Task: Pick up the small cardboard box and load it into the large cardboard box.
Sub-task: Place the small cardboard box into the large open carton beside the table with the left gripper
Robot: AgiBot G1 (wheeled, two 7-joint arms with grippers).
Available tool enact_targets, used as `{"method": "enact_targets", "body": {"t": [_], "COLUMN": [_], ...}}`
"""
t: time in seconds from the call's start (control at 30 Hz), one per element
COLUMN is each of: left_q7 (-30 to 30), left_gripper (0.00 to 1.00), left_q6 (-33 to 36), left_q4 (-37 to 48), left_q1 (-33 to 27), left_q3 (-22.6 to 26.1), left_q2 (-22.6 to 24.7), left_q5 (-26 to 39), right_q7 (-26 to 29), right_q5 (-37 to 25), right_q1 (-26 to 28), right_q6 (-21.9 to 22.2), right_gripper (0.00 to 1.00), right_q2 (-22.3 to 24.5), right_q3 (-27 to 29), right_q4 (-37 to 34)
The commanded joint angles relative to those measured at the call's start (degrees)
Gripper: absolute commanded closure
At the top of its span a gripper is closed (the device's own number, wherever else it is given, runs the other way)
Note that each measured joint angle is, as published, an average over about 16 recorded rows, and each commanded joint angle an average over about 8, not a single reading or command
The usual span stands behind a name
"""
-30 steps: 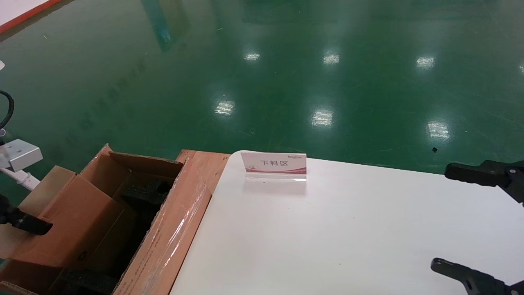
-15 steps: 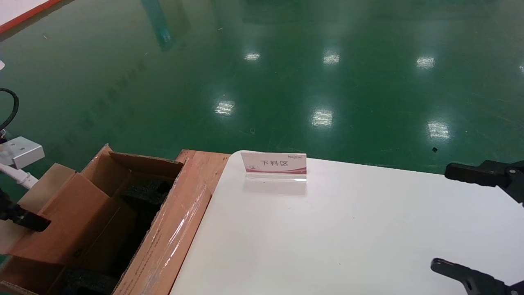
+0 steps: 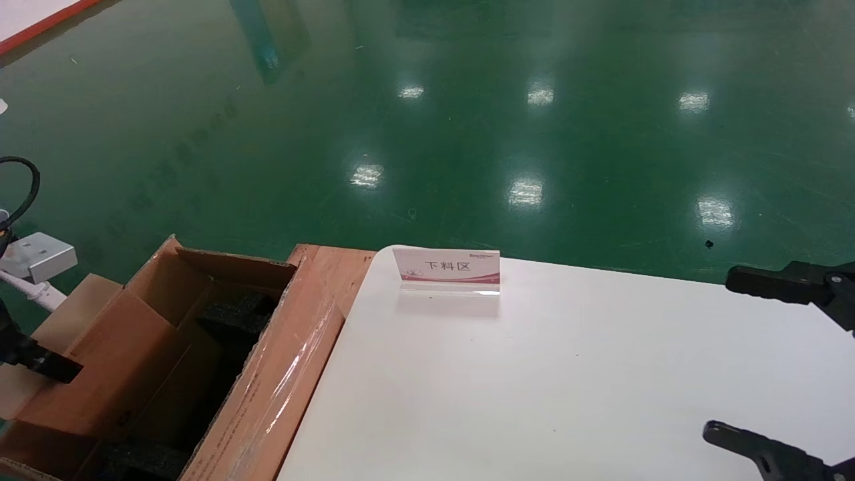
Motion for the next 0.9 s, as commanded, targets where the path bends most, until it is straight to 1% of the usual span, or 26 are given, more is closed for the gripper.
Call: {"method": "enact_targets", "body": {"t": [0.03,0.43,0.9], "left_q7": [-0.27,-1.11,-1.91], "left_gripper": [1.0,1.0,1.0], "left_q6": [-0.45,-4.99,-8.01], "left_q4": [0.01,1.59,5.03], "left_q1": [0.46,4.25,8.87], "left_q3": [0.09,0.51,1.42], "left_q2": [0.13,1.67,4.5], "left_q5": [0.18,-0.35,-1.44], "right_q7": [0.0,-0.02,-0.04], "right_q5": [0.0,0.03,0.05], "right_q1": [0.0,0.01,0.02], "right_q6": [0.0,0.02,0.03], "right_gripper": [0.0,0.0,0.0], "right_q2": [0.0,0.02,0.03], "right_q3": [-0.01,-0.04,-0.08], "right_q4": [0.0,0.0,0.0]}}
